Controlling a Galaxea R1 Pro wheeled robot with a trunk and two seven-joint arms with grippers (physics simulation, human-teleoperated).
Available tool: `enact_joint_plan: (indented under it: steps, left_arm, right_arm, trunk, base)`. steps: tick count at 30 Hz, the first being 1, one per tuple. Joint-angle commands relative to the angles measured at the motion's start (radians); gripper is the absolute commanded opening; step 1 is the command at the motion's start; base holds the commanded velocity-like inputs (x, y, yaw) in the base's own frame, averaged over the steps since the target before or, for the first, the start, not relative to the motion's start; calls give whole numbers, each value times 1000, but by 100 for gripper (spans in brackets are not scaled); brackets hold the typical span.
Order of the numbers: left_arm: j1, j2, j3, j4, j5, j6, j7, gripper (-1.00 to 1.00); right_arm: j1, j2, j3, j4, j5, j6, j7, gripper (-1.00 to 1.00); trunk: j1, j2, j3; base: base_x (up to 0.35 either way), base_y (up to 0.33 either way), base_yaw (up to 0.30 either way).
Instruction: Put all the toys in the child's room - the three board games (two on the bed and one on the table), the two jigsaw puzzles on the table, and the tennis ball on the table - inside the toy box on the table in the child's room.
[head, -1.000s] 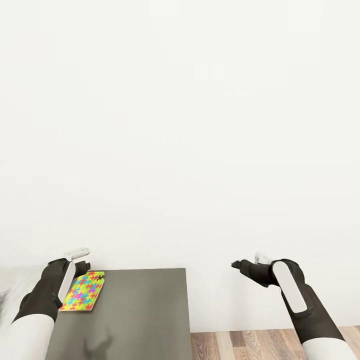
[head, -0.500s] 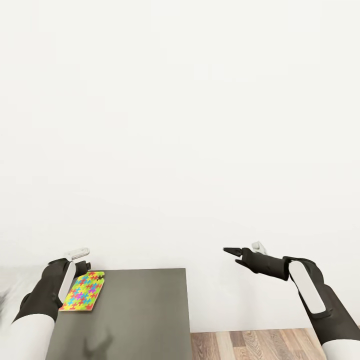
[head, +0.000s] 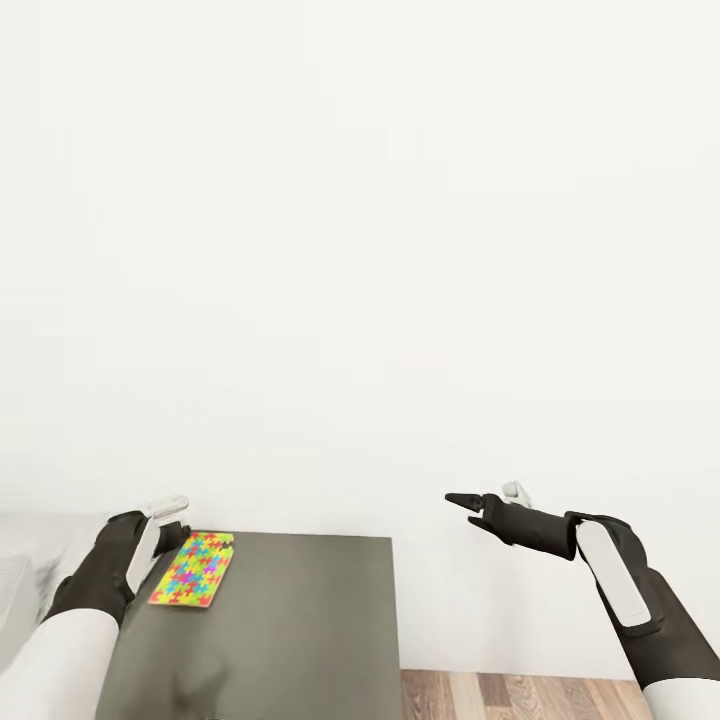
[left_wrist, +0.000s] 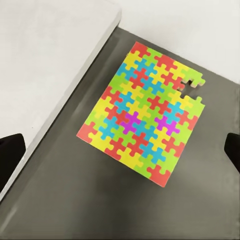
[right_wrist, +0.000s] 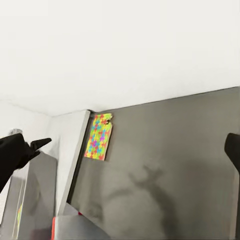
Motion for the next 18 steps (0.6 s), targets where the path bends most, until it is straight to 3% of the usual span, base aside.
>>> enact_joint_plan:
  steps: [1,3,7,10,18]
  left_arm:
    - [-26,1,1,29,7,4,6,100]
    - [-139,4,1,166,6,3,4,100]
    - [-263,4,1,331,2,0,2,100]
    - [-302,6,1,377,1,1,1,100]
    - [-338,6,0,402,-5,3,2,100]
  right_arm:
    - [0,0,-2,0,9,4,11,100]
    - [0,1,-2,0,9,4,12,100]
    - [0,-1,-2,0,8,4,14,100]
    - [0,0,-2,0,7,5,15,100]
    - [0,5,1,0,7,5,15,100]
  trunk:
    - [0,-1,-1]
    - [0,-1,-1]
    - [0,-1,-1]
    - [0,-1,-2]
    - [0,-1,-14]
  base:
    - [0,0,56]
    - [0,0,29]
    - [0,0,11]
    - [0,0,3]
    - [0,0,0]
